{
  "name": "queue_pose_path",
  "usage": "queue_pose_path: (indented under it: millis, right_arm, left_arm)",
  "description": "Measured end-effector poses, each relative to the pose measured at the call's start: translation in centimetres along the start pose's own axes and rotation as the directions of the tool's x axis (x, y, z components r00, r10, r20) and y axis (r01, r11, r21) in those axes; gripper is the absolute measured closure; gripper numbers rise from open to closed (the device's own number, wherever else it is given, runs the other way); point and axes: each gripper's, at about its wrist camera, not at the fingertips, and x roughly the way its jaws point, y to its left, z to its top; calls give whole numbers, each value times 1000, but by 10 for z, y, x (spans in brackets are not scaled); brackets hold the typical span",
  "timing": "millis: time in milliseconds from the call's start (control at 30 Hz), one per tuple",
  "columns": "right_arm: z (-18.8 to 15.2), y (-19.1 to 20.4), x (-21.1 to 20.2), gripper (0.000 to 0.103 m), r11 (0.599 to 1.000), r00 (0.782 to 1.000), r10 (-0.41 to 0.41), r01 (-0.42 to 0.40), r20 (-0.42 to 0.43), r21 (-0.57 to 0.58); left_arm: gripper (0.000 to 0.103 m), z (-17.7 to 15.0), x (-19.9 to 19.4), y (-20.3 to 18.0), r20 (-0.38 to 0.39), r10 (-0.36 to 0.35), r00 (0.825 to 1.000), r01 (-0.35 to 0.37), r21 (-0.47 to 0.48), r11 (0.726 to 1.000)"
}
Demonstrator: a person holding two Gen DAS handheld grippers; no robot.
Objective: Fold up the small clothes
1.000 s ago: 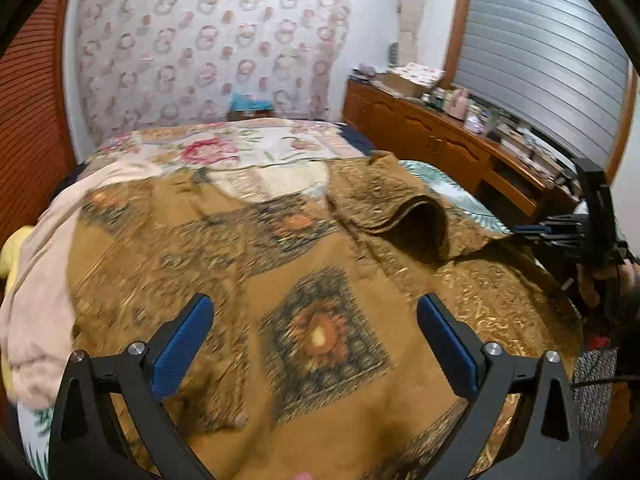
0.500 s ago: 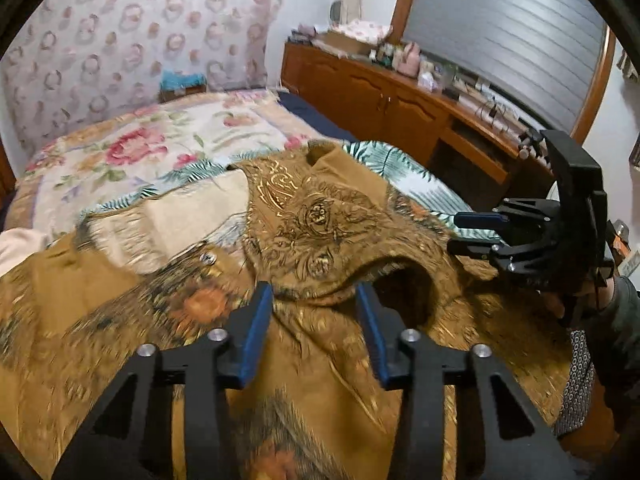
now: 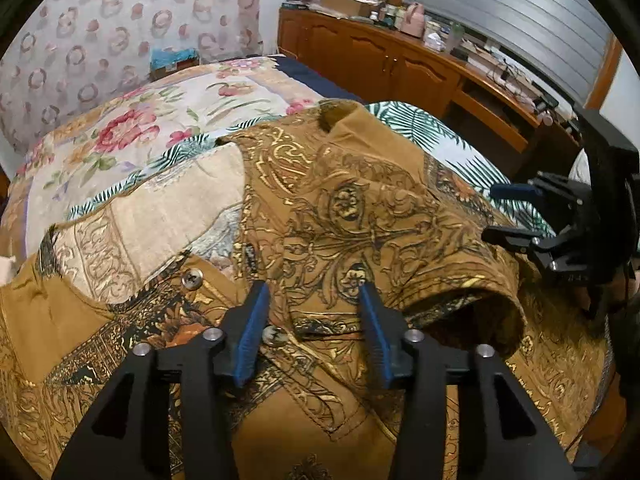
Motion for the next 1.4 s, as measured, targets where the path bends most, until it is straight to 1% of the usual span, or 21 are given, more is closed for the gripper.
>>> queue_pose_path:
  millis: [67,100,133,167,200,333,400,500,600,800,867,900,967,1000,1033,1067,1100,1133,1233,1267,1400]
  right_arm:
    - [1,0,2,29,1000,1000,-9,9,-2,1]
    - [2,-1,3,28,1000,1000,-7,7,-3,6]
    - [2,-2,3,28,1000,1000,-7,7,-3,9]
    - [2,-2,3,27,1000,1000,-9,9,-3,9]
    - [3,-2,3,27,1000,1000,-10,10,-3,9]
    - [3,-1,2,26,1000,1000,-13,13,-3,11]
    - [3,-1,2,25,1000,1000,-13,13,-3,11]
    - [4,-2,5,24,1000,1000,-16,16,-3,11]
    - [3,-3,5,24,1000,1000,-17,17,-3,12]
    - [3,-5,6,21,1000,1000,-17,17,-4,15]
    - [3,-6,7,20,1000,1000,-18,18,-5,20]
    - [3,-6,7,20,1000,1000,-18,18,-5,20]
    - [4,-6,7,20,1000,1000,-18,19,-5,20]
    - [4,-7,7,19,1000,1000,-18,18,-6,20]
    - [4,-7,7,19,1000,1000,-14,15,-6,22]
    - [4,-8,7,19,1000,1000,-10,11,-6,22]
    - [4,-8,7,19,1000,1000,-9,9,-6,20]
    - [4,-8,7,19,1000,1000,-8,8,-6,17]
    - [5,-8,7,19,1000,1000,3,-3,-11,8]
    - [7,-9,7,19,1000,1000,11,-11,-13,1]
    - [25,-11,-5,19,1000,998,22,-21,58,-13]
  left_arm:
    - [54,-1,0,-6,2,33,999,-33,35,999]
    - [60,-2,1,-9,5,52,999,-52,58,997]
    - [77,-2,0,-11,10,71,997,-72,77,994]
    - [84,-2,0,-11,8,61,998,-62,79,995]
    - [95,-1,-1,-10,1,46,999,-46,75,996]
    - [98,3,-10,-9,19,56,998,-57,88,994]
    - [98,8,-23,0,55,66,996,-70,63,996]
    - [98,15,-35,17,83,84,993,-87,30,996]
    - [98,17,-43,28,81,83,993,-84,15,996]
    - [97,11,-49,35,86,68,994,-69,15,997]
    - [94,7,-52,37,90,64,994,-65,10,998]
    - [91,5,-55,39,95,68,993,-69,10,998]
    - [75,0,-61,43,100,78,992,-80,10,997]
    - [60,-4,-66,46,109,82,991,-83,9,996]
    - [49,-8,-70,49,117,85,990,-86,7,996]
    - [44,-11,-76,53,126,88,988,-89,4,996]
    - [29,-16,-82,58,130,99,987,-99,-5,995]
    - [25,-19,-85,64,131,106,986,-106,-14,994]
    - [25,-34,-100,83,120,144,982,-140,-41,989]
    - [25,-40,-105,90,115,168,979,-164,-49,985]
    - [25,-62,-126,121,103,246,964,-234,-111,966]
